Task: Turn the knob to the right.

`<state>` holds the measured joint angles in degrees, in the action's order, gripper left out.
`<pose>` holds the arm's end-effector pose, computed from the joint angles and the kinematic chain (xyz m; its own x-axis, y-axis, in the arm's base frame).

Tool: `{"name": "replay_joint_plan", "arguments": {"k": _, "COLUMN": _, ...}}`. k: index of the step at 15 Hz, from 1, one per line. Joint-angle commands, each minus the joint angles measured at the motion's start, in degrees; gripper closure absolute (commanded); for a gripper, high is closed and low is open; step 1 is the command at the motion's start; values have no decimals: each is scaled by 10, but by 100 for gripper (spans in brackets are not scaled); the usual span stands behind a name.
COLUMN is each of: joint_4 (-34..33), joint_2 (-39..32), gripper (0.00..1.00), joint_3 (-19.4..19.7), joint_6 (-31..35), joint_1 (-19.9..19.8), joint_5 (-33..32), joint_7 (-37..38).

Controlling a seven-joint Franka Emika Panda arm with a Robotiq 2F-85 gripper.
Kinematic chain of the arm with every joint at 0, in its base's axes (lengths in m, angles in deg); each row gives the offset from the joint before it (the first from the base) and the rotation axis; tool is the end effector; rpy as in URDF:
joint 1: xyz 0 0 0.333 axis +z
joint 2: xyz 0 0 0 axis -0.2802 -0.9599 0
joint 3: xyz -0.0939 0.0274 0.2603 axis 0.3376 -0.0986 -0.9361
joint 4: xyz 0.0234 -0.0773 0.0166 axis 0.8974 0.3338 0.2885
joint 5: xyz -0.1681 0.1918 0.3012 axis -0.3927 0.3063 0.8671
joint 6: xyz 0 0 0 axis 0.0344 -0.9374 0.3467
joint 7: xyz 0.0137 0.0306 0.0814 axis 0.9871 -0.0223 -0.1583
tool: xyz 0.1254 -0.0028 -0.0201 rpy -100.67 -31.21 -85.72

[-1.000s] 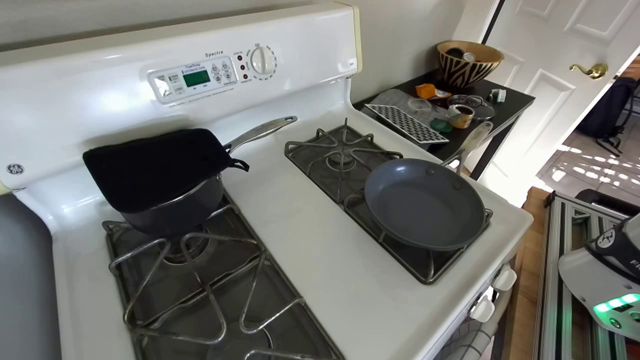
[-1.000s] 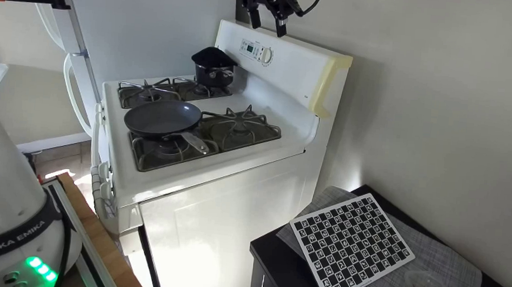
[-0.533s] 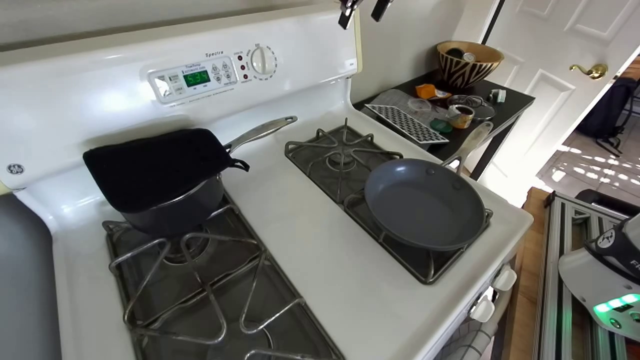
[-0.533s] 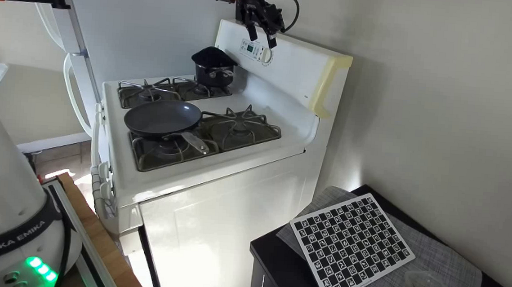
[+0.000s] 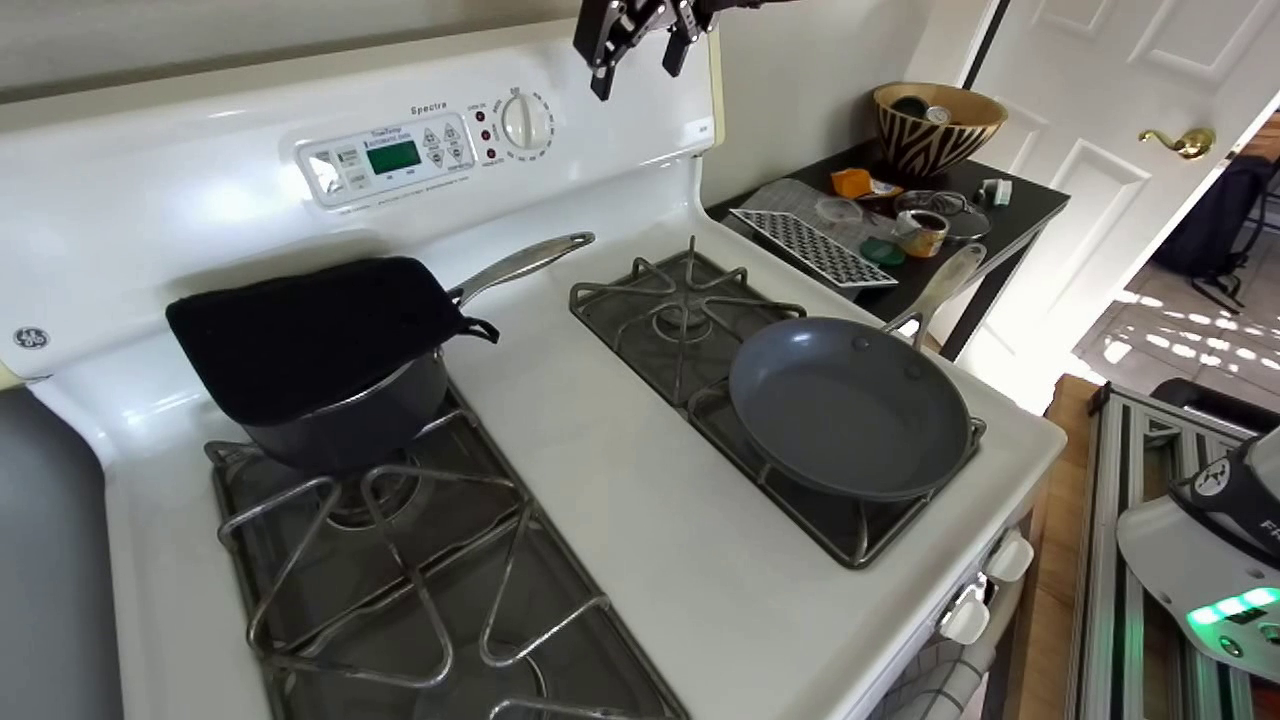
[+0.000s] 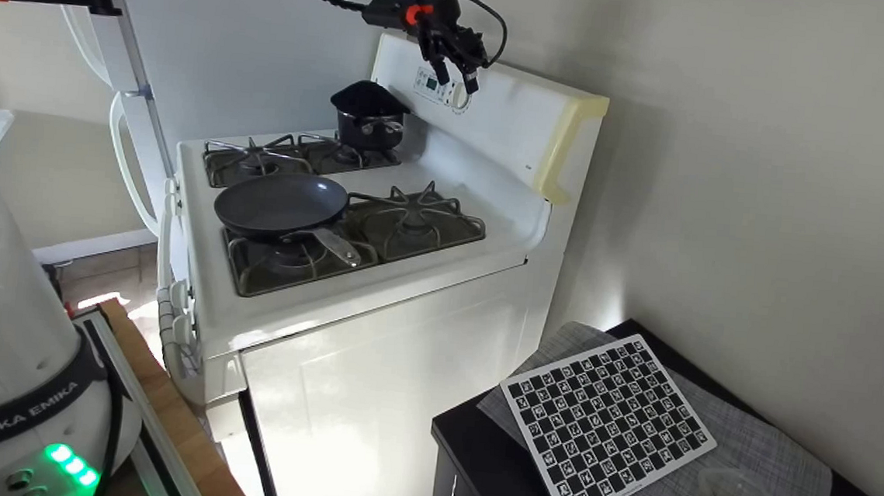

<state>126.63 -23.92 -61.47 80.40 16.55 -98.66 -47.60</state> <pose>0.6050 0.0635 0.4188 0.8845 -0.1837 0.4289 -0.2371 -0.9686 0.0743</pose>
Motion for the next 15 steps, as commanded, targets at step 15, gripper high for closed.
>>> {"name": "replay_joint_plan", "arguments": {"k": 15, "joint_4": -68, "joint_2": -65, "gripper": 0, "joint_3": 33, "joint_6": 35, "joint_1": 72, "joint_5": -24, "joint_7": 57}}
